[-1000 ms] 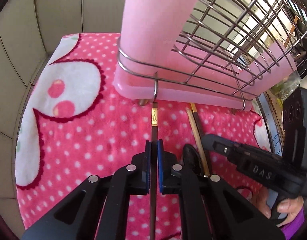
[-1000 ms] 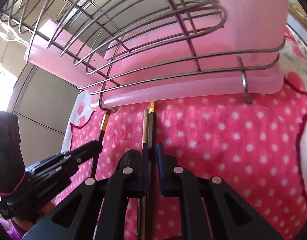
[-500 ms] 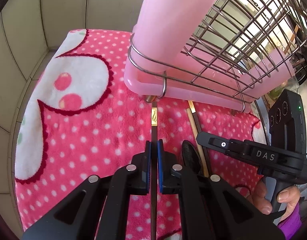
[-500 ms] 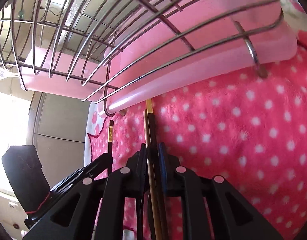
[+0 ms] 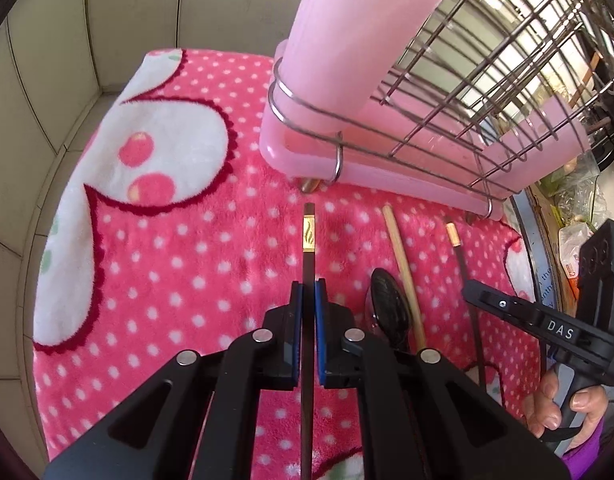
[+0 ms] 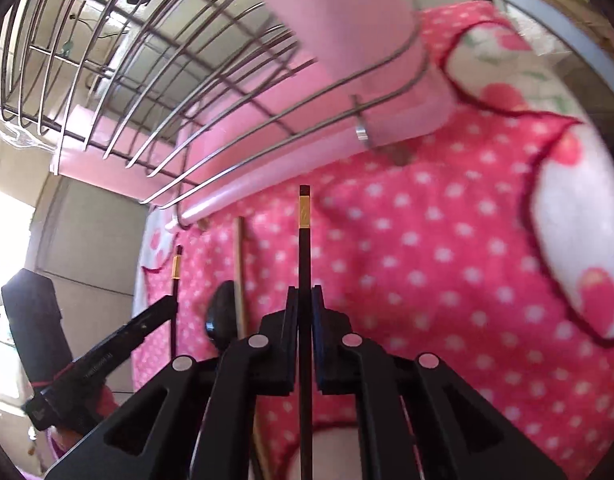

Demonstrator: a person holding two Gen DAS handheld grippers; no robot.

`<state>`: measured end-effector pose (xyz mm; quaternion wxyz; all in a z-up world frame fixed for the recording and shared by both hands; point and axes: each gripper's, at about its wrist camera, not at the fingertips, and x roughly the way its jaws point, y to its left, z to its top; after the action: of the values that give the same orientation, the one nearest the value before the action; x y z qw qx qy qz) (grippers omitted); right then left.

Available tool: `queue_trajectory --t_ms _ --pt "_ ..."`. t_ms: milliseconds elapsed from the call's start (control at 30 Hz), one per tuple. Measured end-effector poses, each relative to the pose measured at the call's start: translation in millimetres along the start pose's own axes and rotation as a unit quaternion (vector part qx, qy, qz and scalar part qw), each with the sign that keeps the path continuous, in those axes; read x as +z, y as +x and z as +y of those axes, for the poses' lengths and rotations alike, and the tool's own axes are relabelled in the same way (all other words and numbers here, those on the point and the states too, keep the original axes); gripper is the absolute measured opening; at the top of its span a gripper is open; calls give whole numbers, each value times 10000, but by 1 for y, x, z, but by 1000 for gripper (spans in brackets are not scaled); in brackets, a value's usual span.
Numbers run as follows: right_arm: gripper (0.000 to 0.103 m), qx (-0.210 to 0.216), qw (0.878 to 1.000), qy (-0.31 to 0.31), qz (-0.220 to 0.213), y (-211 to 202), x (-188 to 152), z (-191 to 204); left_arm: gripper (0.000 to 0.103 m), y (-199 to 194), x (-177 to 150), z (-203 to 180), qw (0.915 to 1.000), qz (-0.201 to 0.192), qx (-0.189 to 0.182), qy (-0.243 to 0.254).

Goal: Organize utensils
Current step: 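Grasp a dark gold-tipped chopstick with the left tool while the right tool grasps another, then lift both held chopsticks up over the tall pink cup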

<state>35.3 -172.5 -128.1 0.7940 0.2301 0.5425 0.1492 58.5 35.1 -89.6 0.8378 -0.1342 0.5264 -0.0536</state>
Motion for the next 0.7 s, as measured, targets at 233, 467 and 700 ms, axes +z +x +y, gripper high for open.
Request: queue_trajectory --t_ms 233,467,700 --pt "22 -108 9985 -390 357 7 13 9 6 12 10 1 9986 489 90 178" --pt "26 -629 9929 -855 534 19 34 21 6 22 28 -3 9944 956 167 409" --pt "7 -562 9944 -836 313 27 26 18 6 31 40 -7 9950 922 224 309"
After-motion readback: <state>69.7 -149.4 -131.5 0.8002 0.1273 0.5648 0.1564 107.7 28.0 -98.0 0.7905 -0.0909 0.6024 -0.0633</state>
